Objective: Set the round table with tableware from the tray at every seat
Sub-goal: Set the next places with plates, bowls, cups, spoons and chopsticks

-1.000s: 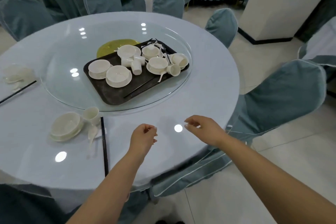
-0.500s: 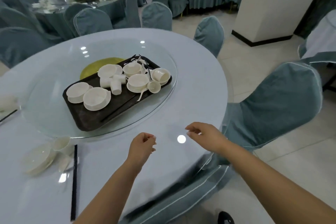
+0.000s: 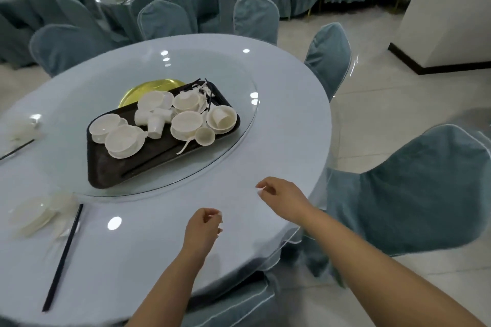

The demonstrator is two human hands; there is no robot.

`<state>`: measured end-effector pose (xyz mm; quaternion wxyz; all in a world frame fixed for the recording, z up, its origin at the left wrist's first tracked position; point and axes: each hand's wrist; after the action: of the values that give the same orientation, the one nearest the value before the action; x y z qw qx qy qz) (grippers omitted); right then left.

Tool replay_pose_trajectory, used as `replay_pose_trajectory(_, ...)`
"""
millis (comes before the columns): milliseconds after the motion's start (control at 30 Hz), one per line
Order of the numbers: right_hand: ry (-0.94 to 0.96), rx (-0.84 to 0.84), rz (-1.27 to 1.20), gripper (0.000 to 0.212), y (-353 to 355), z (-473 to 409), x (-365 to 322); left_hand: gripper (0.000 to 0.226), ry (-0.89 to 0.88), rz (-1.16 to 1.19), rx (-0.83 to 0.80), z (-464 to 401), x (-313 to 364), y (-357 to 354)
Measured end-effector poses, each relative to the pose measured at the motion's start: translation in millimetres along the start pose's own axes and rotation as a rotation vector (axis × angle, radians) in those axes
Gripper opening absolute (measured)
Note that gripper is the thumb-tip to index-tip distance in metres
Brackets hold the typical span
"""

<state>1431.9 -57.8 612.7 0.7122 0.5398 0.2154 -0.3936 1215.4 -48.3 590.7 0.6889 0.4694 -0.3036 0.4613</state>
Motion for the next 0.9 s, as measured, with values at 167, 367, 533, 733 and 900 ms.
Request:
replay_pose_trajectory(167,0.015,-0.088,0.041,0.027,-10,-32,-9,0.005,0.011,-0.007,0.057,-27,13,11)
replay_pose_trajectory(367,0.042,-0.148,0.14,0.027,-25,-69,-22,0.005,-0.001,0.011,0.076,-84,24,30)
replay_pose_trajectory(533,0.113,-0.152,0.25,0.034,-37,-109,-44,0.006,0.018,0.059,0.122,-108,20,49)
replay_pose_trajectory(733,0.304,-0.281,0.471,0.052,-80,-164,-80,0.005,0.116,0.124,0.216,-108,-1,70)
replay_pose_trajectory(900,0.458,-0.407,0.784,0.067,-112,-212,-91,0.007,0.186,0.153,0.332,-100,-11,82)
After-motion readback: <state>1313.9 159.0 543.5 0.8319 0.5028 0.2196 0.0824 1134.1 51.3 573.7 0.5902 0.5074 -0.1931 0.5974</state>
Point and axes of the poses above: each hand's wrist, its own z-axis away from the middle knuckle, its own y-axis out of the back of the hand, x = y × z, and after that the axes turned 4 degrees about -y, right-handed
